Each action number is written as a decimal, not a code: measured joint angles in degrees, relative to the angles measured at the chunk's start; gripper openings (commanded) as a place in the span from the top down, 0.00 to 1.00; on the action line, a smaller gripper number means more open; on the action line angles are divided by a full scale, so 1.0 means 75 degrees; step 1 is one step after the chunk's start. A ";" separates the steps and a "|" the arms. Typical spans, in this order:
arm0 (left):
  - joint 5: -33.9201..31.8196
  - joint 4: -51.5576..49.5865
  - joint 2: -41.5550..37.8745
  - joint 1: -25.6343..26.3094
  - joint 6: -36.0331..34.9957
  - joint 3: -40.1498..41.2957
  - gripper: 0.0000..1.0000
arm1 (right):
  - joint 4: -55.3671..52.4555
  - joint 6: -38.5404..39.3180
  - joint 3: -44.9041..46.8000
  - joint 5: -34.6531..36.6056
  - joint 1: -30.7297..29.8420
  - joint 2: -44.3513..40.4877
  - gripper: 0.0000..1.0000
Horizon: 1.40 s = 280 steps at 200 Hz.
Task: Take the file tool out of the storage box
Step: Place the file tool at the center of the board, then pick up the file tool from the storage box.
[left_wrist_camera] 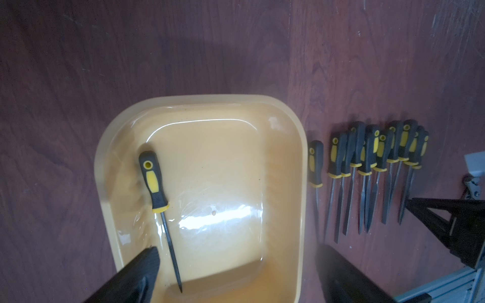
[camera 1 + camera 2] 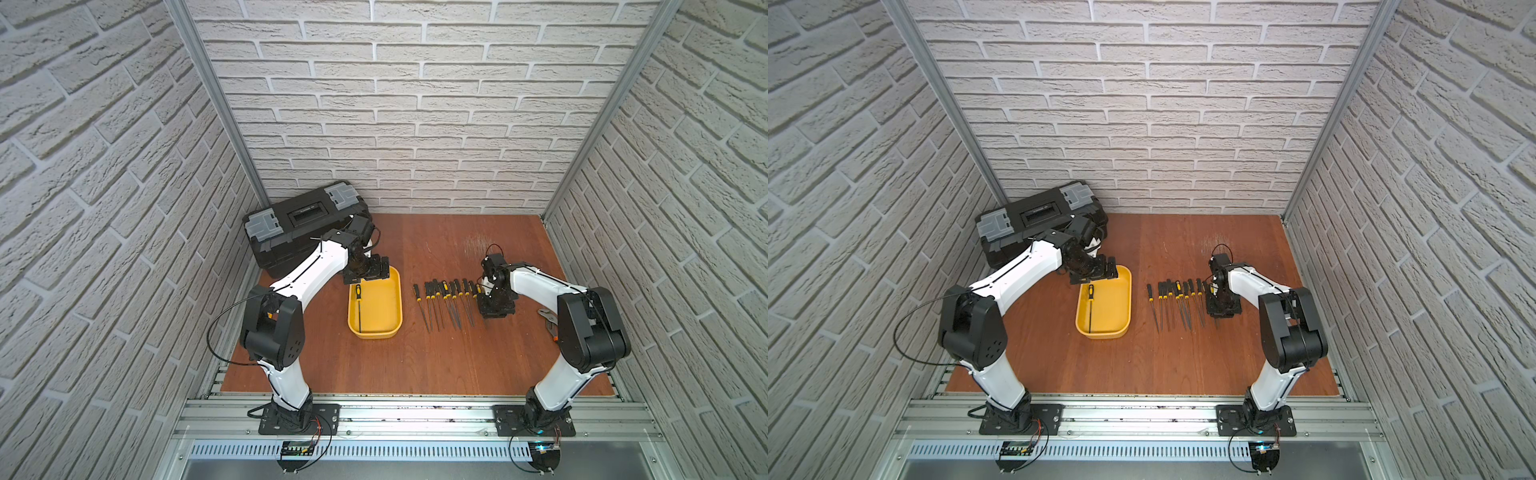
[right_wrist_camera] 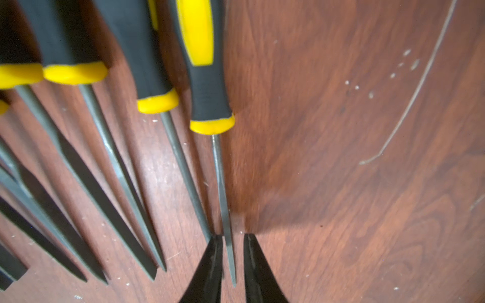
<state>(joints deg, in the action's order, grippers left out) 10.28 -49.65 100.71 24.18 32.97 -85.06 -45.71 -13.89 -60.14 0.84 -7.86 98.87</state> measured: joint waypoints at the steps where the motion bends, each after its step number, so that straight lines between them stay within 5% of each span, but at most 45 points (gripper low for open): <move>1: 0.0000 0.0000 0.0000 0.0000 0.0000 0.0000 0.02 | 0.0000 0.0000 0.0000 0.0000 0.0000 0.0000 0.80; 66: -0.0536 -0.0350 0.0090 0.0000 -0.0061 0.0000 0.08 | -0.0082 0.0009 -0.0006 0.0032 0.0000 -0.0399 0.70; 146: -0.1536 -0.0536 0.1052 0.0411 -0.0055 -0.0414 0.38 | -0.0495 0.0015 -0.0965 -0.0472 -0.0055 -0.2451 0.41; 185: -0.2285 -0.0804 0.1405 0.0629 0.0012 -0.0734 0.43 | -0.0562 -0.0044 -0.1005 -0.0944 -0.0122 -0.2873 0.33; 259: -0.3538 -0.1183 0.2057 0.0816 0.0294 -0.0994 0.45 | -0.0568 -0.0038 -0.1005 -0.1699 -0.0131 -0.3381 0.01; 280: -0.3762 -0.1224 0.2224 0.0880 0.0466 -0.0994 0.48 | -0.0562 -0.0020 -0.1005 -0.2052 -0.0134 -0.3520 0.00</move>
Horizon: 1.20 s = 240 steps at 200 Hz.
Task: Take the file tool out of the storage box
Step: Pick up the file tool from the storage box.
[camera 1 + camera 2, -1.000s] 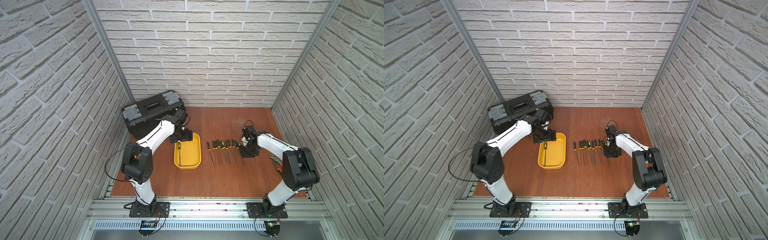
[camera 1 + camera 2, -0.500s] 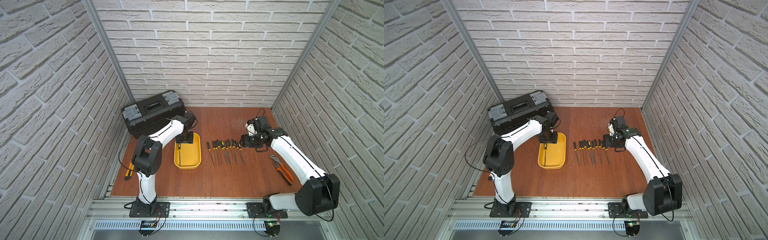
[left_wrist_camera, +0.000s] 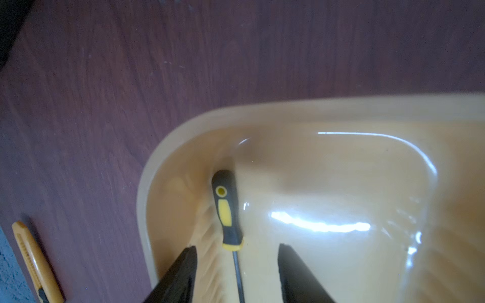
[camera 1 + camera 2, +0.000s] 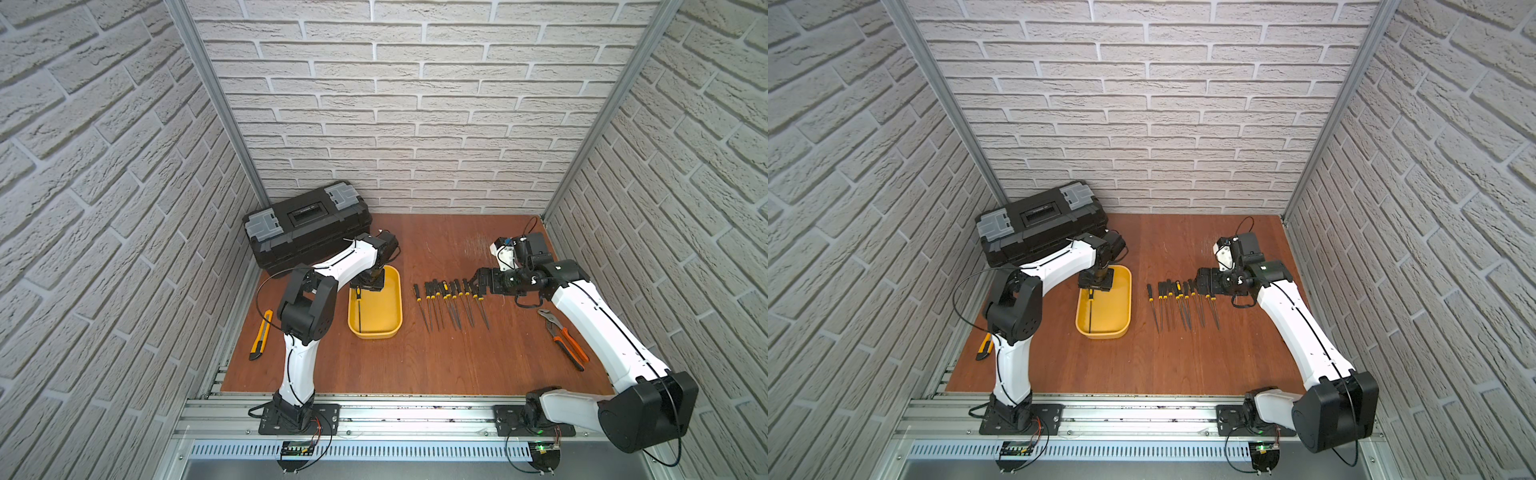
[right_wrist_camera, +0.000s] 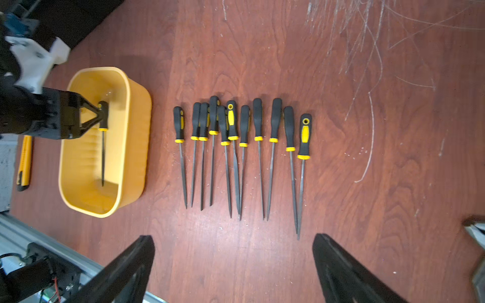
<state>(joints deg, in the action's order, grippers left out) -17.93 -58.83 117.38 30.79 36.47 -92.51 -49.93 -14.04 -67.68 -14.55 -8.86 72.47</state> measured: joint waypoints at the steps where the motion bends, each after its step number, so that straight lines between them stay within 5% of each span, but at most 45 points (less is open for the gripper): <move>1: -0.0006 -0.0003 0.0003 0.0000 0.0003 0.0000 0.48 | 0.0000 0.0000 0.0000 -0.0009 0.0000 -0.0006 0.00; 240: -0.0618 0.0306 0.0545 0.0242 0.0845 0.0344 0.59 | -0.0009 0.0189 -0.0006 -0.0428 0.0000 -0.0580 0.00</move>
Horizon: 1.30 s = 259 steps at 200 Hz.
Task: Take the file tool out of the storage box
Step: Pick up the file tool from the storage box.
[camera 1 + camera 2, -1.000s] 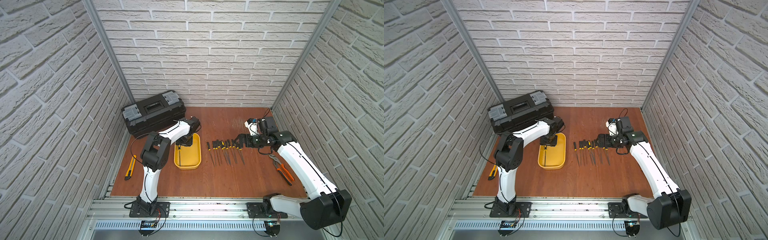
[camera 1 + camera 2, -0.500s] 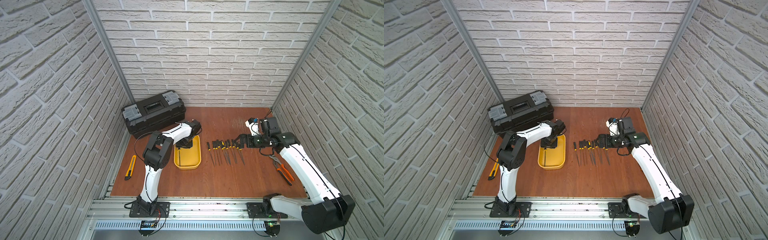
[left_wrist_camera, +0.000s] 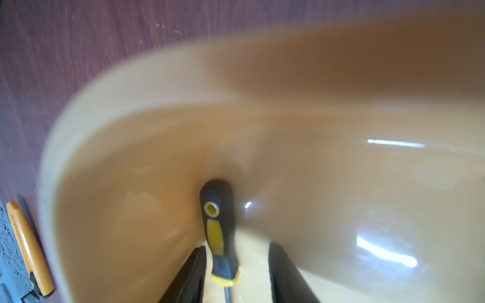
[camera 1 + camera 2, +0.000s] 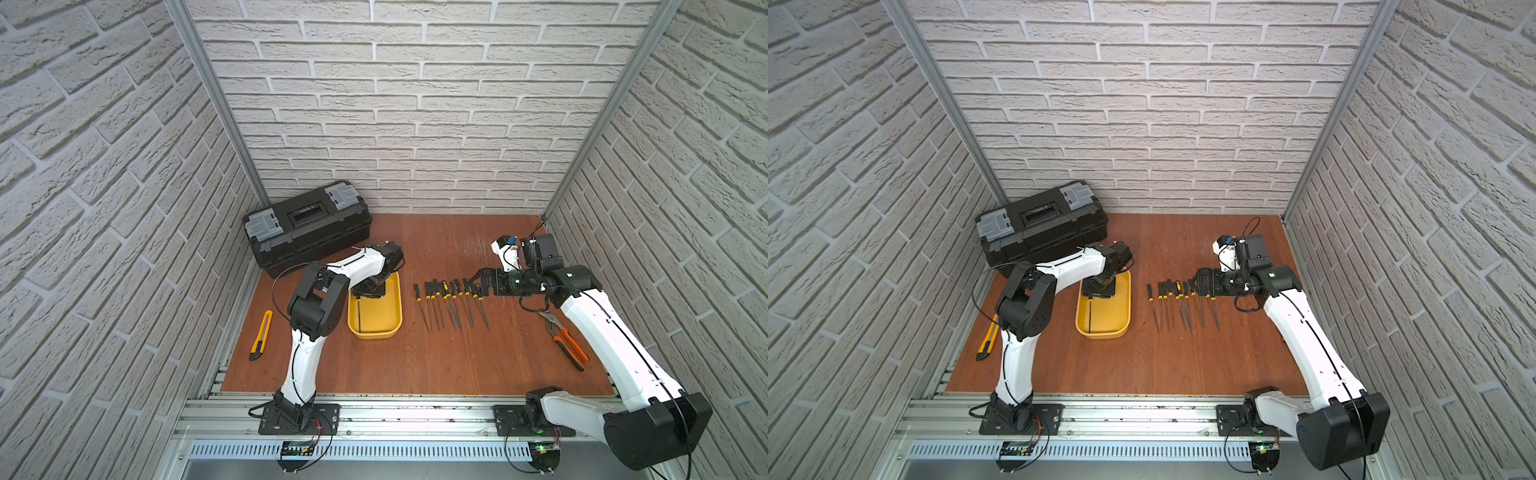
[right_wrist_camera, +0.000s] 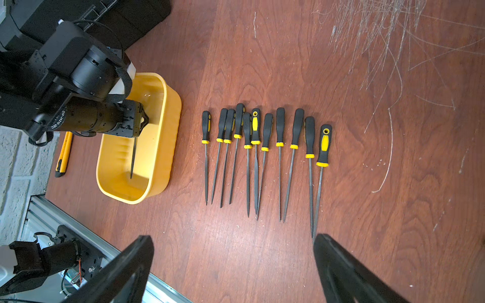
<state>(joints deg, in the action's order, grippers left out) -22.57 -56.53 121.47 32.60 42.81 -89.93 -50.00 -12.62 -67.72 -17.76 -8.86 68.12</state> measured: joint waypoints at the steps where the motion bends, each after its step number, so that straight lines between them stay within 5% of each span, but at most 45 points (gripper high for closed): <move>1: 0.0003 0.0003 0.0000 0.0000 0.0000 0.0000 0.59 | 0.0000 0.0000 0.0000 0.0003 0.0000 -0.0006 0.00; 88: 0.0816 0.0825 -0.0099 -0.0012 0.0073 0.0087 0.63 | -0.0003 0.0000 0.0000 0.0079 0.0000 -0.0099 0.00; 259: 0.1585 0.1227 -0.0160 -0.0245 -0.0539 0.0157 0.88 | -0.0029 -0.0003 0.0015 0.0099 0.0003 -0.0198 0.00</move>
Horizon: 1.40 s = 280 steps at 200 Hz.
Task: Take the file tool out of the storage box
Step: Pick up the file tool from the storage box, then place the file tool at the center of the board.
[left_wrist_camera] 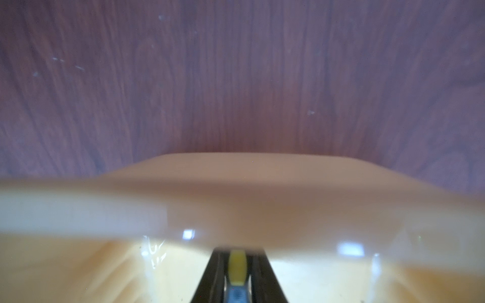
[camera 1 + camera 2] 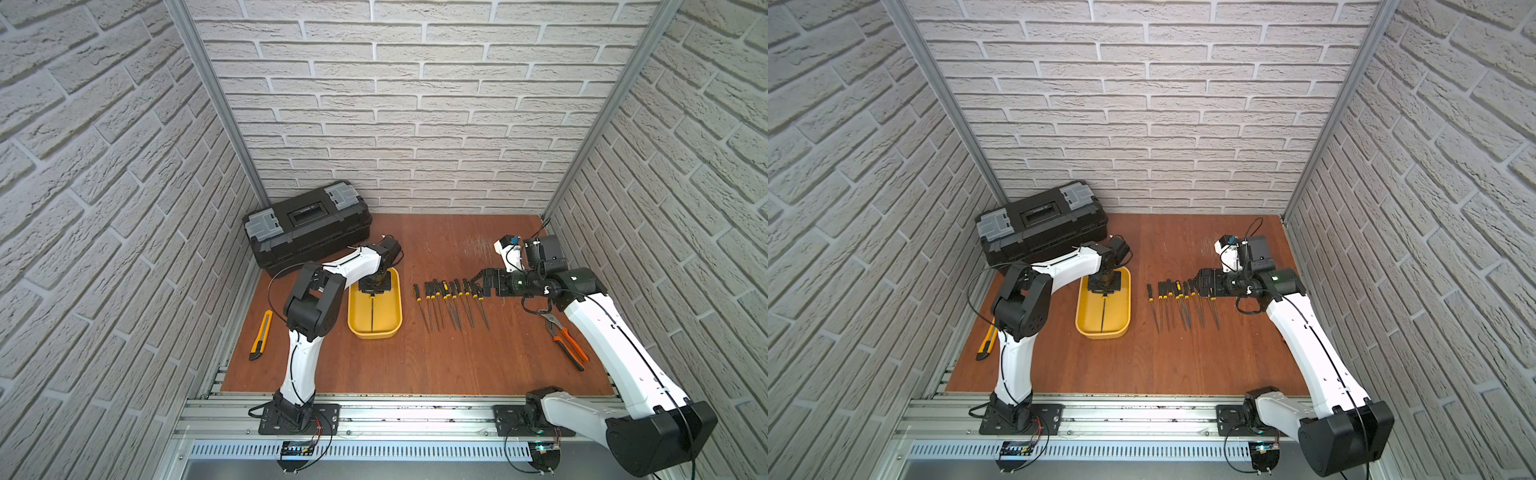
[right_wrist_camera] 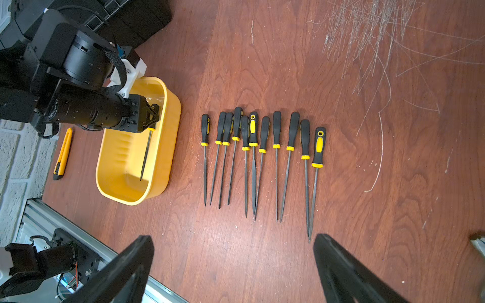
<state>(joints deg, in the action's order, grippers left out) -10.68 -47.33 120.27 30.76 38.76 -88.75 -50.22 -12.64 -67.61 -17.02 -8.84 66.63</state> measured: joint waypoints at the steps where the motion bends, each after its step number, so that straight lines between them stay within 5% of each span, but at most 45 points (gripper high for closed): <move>1: 0.0006 0.0003 -0.0003 0.0000 -0.0006 0.0000 0.88 | 0.0000 0.0000 0.0000 -0.0003 0.0000 0.0000 0.00; 128: 0.1542 0.0259 -0.1816 -0.0542 0.0044 0.0152 0.92 | 0.0565 -0.0536 0.0778 -0.1536 -0.0184 -0.0463 0.03; 201: 0.2748 0.0758 -0.2664 -0.0737 0.0621 0.0321 0.92 | 0.1918 -0.1547 0.0938 -0.1492 -0.1923 -0.0117 0.35; 280: 0.4039 0.1617 -0.3165 -0.0752 0.1332 0.0484 0.92 | 0.3028 -0.2063 0.0111 -0.1303 -0.3063 0.1553 0.47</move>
<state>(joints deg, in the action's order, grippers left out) 19.62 -35.20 96.53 25.12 48.75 -85.12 -27.51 -28.12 -66.78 -26.79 -31.81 78.28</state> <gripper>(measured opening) 0.188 0.539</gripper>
